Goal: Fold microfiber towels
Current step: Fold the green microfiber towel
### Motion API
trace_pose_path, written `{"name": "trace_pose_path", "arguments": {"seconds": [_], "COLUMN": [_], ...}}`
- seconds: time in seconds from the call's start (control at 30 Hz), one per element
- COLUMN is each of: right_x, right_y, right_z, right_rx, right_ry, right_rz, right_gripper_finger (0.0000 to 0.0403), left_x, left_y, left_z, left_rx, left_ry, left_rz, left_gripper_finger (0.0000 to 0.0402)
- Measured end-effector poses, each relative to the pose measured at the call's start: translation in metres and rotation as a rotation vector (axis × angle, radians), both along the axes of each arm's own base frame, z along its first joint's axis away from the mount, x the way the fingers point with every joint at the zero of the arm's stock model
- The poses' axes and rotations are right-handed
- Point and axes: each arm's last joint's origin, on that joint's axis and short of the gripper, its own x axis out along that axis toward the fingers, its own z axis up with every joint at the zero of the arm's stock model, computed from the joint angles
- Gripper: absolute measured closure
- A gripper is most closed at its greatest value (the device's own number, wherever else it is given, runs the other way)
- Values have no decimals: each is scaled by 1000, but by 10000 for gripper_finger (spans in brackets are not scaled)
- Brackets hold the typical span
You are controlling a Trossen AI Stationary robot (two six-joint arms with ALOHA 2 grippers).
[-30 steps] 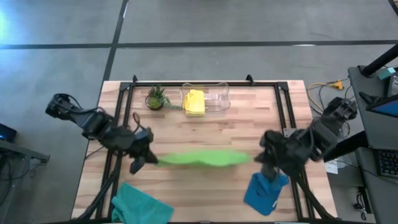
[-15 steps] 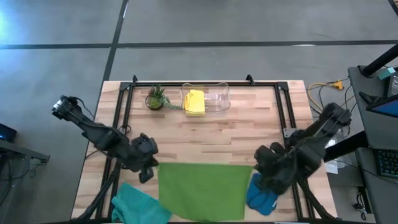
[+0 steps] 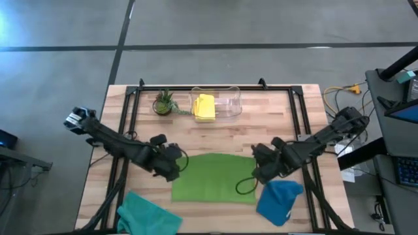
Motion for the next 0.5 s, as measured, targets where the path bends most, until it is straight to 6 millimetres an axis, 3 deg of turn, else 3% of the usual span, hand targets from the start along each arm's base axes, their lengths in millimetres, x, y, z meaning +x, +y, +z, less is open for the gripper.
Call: {"name": "trace_pose_path", "arguments": {"seconds": [0.3,0.5], "right_x": [1,6], "right_y": [-30,-50], "right_z": [-42,-57], "right_rx": [-64,-63], "right_ry": [82,70], "right_rz": [27,2], "right_gripper_finger": [394,394], "left_x": [23,37], "left_y": [27,52], "left_z": [-22,-32], "left_rx": [155,188], "left_ry": [95,151], "left_rz": [41,52], "left_gripper_finger": [401,401]}}
